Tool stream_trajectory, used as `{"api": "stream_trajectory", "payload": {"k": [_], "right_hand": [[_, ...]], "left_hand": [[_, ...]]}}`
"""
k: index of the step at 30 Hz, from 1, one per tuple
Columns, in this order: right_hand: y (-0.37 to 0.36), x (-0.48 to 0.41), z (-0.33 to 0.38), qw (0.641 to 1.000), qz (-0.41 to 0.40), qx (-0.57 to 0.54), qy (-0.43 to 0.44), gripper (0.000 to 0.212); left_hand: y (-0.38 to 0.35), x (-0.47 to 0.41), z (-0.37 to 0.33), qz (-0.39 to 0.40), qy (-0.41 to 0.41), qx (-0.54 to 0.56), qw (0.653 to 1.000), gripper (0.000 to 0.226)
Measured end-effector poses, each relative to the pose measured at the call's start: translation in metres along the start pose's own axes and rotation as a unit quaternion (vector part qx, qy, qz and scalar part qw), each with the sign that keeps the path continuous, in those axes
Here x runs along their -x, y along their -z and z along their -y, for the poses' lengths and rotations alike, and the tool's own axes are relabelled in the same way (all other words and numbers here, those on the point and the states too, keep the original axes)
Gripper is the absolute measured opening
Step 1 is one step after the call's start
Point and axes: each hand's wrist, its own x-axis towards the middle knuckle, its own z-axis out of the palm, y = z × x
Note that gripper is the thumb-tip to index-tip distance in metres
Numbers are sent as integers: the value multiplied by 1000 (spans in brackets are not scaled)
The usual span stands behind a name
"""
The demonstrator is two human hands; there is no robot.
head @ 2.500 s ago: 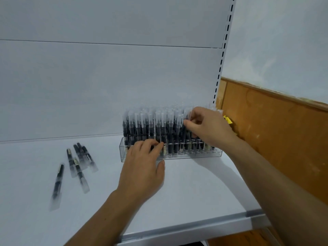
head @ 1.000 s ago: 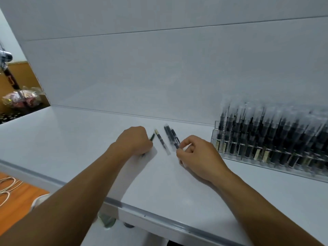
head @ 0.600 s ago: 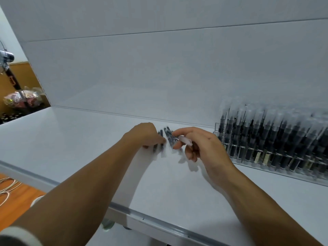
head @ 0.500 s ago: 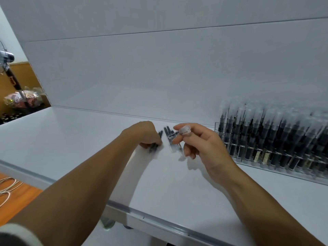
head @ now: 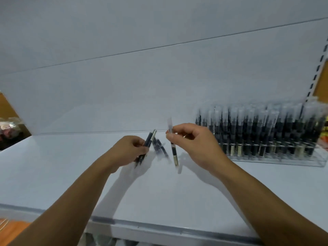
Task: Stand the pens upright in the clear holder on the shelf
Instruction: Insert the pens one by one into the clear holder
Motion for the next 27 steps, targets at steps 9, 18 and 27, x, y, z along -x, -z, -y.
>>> {"api": "stream_trajectory", "payload": {"k": [9, 18, 27], "right_hand": [[91, 51, -5, 992, -98, 72, 19, 6], [200, 74, 11, 944, -295, 137, 59, 9], [210, 44, 7, 925, -245, 288, 36, 11]], "left_hand": [[-90, 39, -74, 19, -143, 369, 918, 18], [-182, 58, -133, 117, -165, 496, 844, 21], [-193, 55, -128, 134, -163, 510, 834, 20]]}}
